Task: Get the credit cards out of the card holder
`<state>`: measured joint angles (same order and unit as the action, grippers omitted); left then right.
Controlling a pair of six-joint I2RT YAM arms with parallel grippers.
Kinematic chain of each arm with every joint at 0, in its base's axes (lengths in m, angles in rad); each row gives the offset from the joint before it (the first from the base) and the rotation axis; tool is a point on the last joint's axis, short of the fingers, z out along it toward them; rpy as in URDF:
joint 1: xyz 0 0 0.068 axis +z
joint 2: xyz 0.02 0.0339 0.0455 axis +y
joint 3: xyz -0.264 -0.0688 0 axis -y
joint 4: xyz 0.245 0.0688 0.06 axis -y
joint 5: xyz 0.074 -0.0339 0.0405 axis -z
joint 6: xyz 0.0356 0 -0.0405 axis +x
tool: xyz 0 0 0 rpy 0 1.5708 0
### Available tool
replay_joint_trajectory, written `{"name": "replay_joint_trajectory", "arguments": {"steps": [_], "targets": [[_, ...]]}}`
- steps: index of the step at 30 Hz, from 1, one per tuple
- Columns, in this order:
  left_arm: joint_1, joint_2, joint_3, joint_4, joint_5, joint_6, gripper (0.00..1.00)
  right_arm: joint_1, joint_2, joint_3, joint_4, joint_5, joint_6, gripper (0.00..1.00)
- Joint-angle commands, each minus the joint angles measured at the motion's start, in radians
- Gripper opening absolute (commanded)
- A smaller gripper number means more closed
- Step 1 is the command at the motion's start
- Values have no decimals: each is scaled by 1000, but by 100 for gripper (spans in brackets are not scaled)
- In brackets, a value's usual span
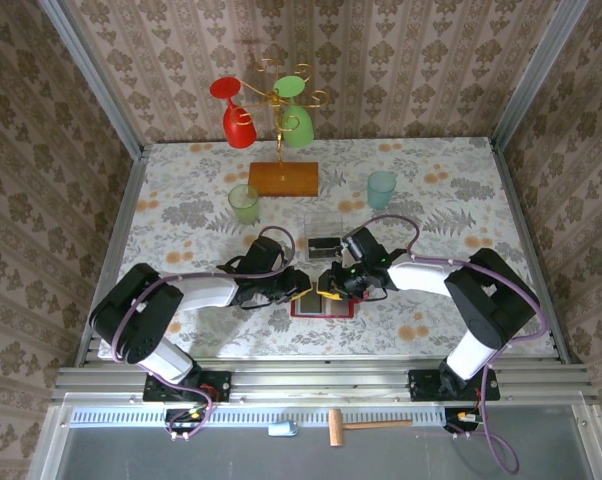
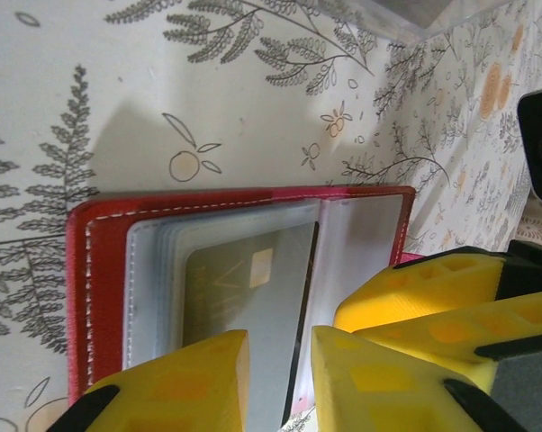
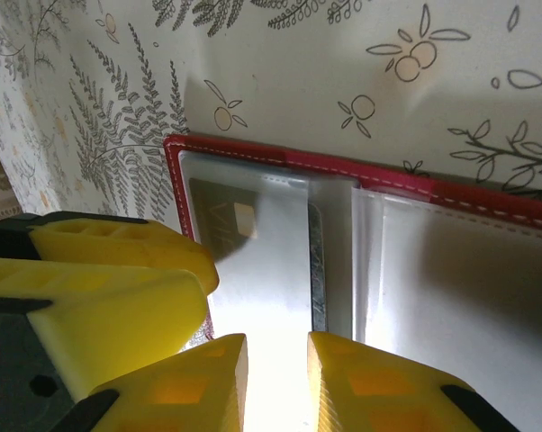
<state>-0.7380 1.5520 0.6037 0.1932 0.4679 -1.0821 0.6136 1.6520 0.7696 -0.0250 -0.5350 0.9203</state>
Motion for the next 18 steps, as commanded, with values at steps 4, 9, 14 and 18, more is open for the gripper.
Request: {"name": "replay_joint_trajectory", "arguments": {"steps": [4, 9, 14, 18], "targets": [[6, 12, -10, 1, 0, -9, 25, 6, 34, 31, 13, -21, 0, 24], [8, 12, -2, -17, -3, -3, 25, 6, 40, 37, 15, -24, -1, 24], [7, 8, 2, -26, -7, -1, 25, 8, 45, 43, 14, -28, -5, 20], [8, 3, 0, -34, -9, 1, 25, 8, 52, 46, 17, -31, -5, 20]]}}
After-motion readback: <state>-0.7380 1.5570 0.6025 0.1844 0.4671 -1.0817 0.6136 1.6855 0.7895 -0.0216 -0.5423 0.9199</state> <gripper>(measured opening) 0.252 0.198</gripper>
